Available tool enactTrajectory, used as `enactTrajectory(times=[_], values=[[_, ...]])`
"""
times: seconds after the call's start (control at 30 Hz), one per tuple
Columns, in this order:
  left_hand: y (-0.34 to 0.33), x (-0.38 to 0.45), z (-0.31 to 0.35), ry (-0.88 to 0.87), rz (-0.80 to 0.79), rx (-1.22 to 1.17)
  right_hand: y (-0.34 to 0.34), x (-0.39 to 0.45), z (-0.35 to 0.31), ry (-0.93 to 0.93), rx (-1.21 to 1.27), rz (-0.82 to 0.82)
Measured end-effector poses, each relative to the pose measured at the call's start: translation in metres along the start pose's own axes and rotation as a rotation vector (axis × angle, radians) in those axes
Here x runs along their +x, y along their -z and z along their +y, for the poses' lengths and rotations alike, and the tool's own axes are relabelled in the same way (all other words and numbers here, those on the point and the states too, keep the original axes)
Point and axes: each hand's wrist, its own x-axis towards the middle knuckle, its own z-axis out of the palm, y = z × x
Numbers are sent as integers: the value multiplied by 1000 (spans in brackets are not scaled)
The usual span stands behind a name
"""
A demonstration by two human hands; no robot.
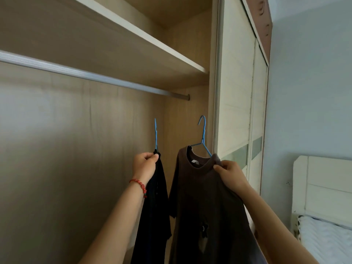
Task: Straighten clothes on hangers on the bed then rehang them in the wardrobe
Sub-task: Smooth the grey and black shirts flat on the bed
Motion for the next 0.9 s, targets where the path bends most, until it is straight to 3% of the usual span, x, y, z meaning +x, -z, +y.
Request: enactTrajectory(times=[0.4,0.9], values=[[-74,153,35,-126,190,35,-25,216,6,177,142,-51],[-93,273,58,-254,295,-14,-73,337,-21,161,254,-93]])
